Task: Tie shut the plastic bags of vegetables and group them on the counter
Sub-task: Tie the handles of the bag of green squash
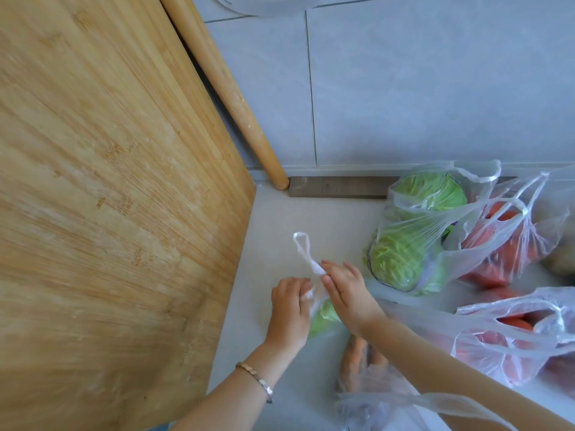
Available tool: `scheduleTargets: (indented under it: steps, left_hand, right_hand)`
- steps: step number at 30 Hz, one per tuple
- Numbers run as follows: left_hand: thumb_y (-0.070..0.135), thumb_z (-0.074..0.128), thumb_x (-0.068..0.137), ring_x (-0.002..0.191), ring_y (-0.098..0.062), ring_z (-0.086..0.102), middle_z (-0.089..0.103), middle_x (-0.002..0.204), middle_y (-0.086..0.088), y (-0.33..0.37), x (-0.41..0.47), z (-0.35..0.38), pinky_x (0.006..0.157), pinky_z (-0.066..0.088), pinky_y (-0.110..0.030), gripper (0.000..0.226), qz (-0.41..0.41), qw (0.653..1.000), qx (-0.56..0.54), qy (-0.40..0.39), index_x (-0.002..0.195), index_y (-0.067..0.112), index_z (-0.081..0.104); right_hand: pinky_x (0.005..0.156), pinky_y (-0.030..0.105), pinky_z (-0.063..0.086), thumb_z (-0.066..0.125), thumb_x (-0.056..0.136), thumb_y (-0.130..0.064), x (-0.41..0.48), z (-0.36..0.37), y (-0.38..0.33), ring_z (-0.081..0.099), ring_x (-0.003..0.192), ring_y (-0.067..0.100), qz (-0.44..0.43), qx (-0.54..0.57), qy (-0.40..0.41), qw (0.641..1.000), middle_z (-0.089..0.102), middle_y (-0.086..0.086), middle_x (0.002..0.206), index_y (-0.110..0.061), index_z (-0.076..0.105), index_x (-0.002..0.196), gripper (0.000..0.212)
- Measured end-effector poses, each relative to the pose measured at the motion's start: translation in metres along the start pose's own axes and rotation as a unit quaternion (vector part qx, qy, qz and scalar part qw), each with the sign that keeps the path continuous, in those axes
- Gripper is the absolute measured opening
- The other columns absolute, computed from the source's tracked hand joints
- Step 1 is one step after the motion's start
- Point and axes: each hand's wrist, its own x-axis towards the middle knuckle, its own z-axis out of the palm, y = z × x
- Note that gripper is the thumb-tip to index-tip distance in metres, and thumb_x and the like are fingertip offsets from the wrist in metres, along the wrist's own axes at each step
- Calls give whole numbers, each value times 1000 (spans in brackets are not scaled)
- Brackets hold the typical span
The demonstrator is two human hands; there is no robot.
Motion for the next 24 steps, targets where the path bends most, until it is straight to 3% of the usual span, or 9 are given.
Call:
scheduleTargets:
  steps: [4,7,9,13,15,18,20,22,24]
  left_hand:
    - [25,32,84,80,-23,51,64,92,0,-31,-6,22,73,28,-18,13,15,995,94,30,86,31,43]
    - [21,38,83,74,-11,35,65,84,3,-45,-5,33,71,33,-21,13,49,987,131,77,86,28,48]
    - [18,39,80,70,-10,30,63,79,5,-48,-1,35,66,34,-24,11,74,982,154,84,84,26,45]
    - [16,40,80,68,-12,29,62,73,5,-56,5,42,66,34,-26,15,82,974,193,80,77,20,54]
    - [18,41,80,69,-12,29,63,72,5,-59,5,46,67,35,-25,19,68,974,199,79,75,18,59]
    - [15,42,72,67,-12,29,59,65,6,-57,6,43,64,33,-23,13,74,975,197,74,72,21,54]
    - [15,40,67,64,-12,37,57,61,8,-53,9,38,62,32,-22,14,56,978,193,46,70,23,51]
    - [17,38,69,58,-16,50,59,60,8,-51,12,33,62,33,-24,18,18,980,197,3,69,23,55]
    - [19,34,78,66,-20,54,61,71,2,-47,12,26,65,32,-22,25,-4,988,151,18,75,18,59]
  right_hand:
    - [78,26,37,25,98,-32,2,22,24,52,88,21,62,14,-23,998,58,8,91,-5,56,109,42]
    - [82,19,31,11,91,-50,4,37,37,51,100,24,66,0,4,998,62,13,98,-6,58,107,66]
    - [83,22,34,5,87,-60,8,41,40,54,97,26,60,-21,3,998,65,13,91,-5,59,100,78]
    - [63,23,37,22,96,-36,12,49,50,61,65,23,0,-146,64,987,63,2,62,-11,57,76,48]
    - [64,25,33,36,90,-24,13,50,52,58,56,21,-13,-189,79,979,59,0,55,-13,53,67,31]
    - [62,26,31,39,84,-20,18,52,51,56,50,21,-6,-194,67,979,56,0,49,-12,50,60,28]
    - [57,27,30,36,86,-25,24,52,50,57,52,24,16,-189,31,981,57,3,51,-11,50,62,31]
    - [61,32,33,30,93,-31,33,47,43,59,68,31,67,-136,-8,988,64,11,68,-7,56,77,39]
    - [66,30,36,35,97,-30,39,32,32,57,76,26,147,2,-61,987,64,8,81,-8,61,95,34]
